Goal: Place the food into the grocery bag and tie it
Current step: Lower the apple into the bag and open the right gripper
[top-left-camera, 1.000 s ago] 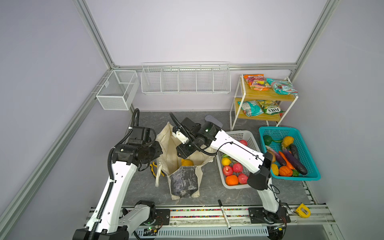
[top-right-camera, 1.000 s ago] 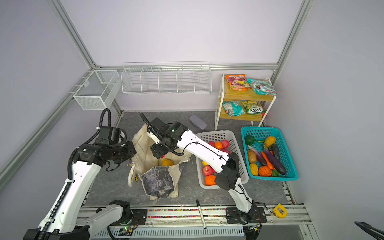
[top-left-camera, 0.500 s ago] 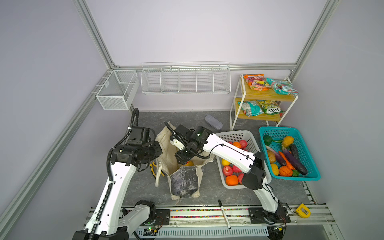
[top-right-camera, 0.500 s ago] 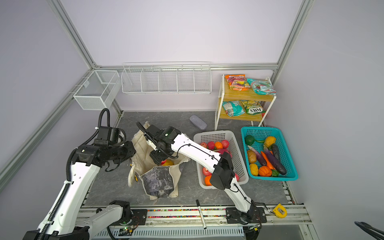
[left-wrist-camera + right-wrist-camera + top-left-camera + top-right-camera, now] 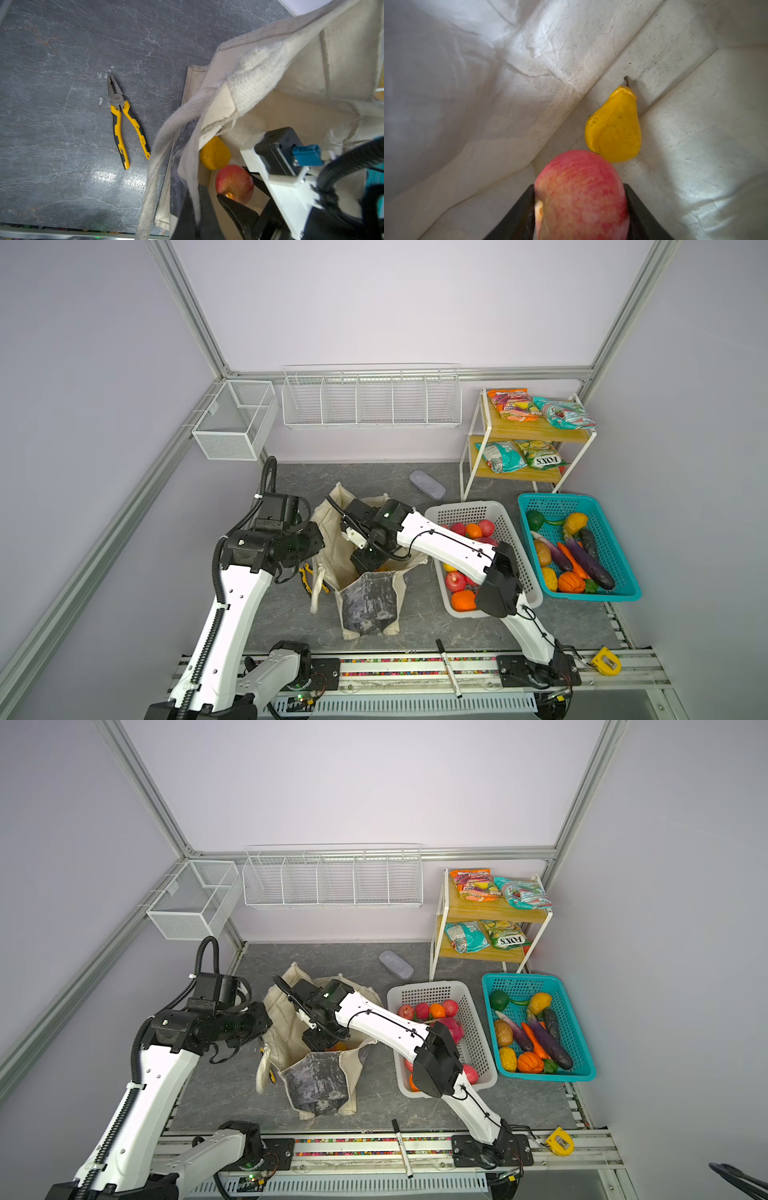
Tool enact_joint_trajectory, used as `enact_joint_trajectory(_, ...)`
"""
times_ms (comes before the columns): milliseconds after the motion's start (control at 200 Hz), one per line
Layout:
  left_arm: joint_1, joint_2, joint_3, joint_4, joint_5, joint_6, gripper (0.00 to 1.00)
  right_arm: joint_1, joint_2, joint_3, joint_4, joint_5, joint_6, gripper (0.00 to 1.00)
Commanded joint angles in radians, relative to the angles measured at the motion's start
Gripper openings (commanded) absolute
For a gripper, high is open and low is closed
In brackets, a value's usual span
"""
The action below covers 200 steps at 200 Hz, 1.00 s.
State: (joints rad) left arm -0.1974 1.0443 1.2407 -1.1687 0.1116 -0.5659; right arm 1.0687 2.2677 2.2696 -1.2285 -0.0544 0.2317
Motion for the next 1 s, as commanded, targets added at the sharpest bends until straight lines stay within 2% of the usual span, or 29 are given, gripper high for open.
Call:
enact_joint_trajectory(0, -0.004, -0.019, 0.025, -0.006, 0.005, 0.003, 0.00, 0.006, 0.029, -0.020, 0.018, -0.021, -0.002, 0.58)
enact_joint_trajectory(650, -0.004, -0.025, 0.026, -0.003, 0.011, 0.008, 0.00, -0.001, 0.096, -0.113, 0.087, 0.025, 0.027, 0.61)
enact_joint_trajectory(995, -0.004, -0.026, 0.022, 0.009, 0.011, 0.008, 0.00, -0.004, 0.095, -0.133, 0.106, 0.037, 0.033, 0.71)
